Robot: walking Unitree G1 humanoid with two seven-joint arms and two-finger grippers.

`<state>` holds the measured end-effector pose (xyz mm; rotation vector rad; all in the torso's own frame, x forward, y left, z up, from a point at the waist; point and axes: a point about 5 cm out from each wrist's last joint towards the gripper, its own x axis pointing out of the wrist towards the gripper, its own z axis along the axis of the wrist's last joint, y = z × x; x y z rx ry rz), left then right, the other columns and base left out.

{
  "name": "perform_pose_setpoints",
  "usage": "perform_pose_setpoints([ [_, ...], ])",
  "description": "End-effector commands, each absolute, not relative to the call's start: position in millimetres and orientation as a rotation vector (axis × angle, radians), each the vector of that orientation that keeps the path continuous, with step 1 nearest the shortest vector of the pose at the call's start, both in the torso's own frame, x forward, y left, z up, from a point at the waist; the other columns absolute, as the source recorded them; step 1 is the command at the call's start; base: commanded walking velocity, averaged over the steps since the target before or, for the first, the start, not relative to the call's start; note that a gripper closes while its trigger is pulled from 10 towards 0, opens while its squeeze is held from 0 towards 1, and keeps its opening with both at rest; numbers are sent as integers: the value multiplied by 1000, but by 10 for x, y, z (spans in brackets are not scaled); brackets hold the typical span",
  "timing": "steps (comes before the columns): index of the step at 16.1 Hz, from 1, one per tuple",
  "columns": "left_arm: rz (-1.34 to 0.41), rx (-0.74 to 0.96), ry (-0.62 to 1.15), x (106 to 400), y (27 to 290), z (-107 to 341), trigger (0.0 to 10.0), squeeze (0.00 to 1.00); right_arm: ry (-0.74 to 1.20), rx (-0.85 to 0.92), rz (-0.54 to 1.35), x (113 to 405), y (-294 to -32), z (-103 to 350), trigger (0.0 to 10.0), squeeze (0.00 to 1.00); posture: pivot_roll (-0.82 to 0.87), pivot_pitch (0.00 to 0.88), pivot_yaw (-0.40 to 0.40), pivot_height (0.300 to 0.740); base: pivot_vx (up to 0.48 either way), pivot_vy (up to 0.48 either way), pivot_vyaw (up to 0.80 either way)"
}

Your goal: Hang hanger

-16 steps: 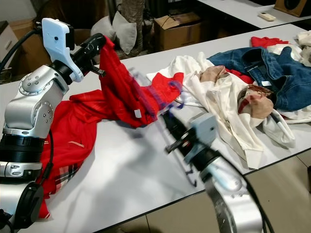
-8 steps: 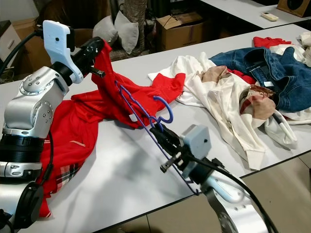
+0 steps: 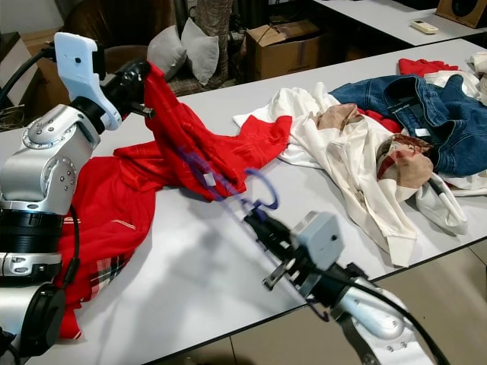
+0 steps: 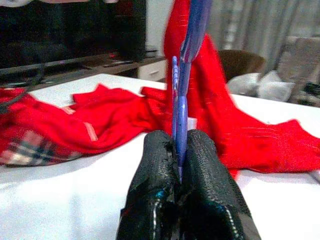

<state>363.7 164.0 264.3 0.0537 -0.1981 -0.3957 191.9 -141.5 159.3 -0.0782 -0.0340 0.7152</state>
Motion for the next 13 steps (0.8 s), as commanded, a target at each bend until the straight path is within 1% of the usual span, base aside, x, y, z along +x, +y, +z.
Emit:
perform_pose_setpoints([
  [1,-408,81,-214,3606,1655,2704,0,0,-43,-80,710,1938,-1424,1623,10000,0,-122,0,137,740,0,0,0],
  [2,-366,107,-195,3620,1714,2656,0,0,-61,-86,719,1915,-1452,1666,10000,0,-126,0,137,740,0,0,0],
  [4,-357,108,-189,3625,1737,2638,0,0,-63,-87,712,1912,-1471,1676,10000,0,-131,0,140,740,0,0,0],
  [7,-417,90,-197,3598,1666,2668,0,0,-21,-88,719,1950,-1490,1605,10000,0,-135,0,144,740,0,0,0],
  [12,-519,82,-187,3528,1529,2662,0,0,-1,-145,745,2187,-1521,1533,10000,0,-130,0,147,740,0,0,0],
  [13,-526,83,-186,3520,1526,2666,0,0,2,-151,747,2196,-1527,1529,10000,0,-130,0,147,740,0,0,0],
])
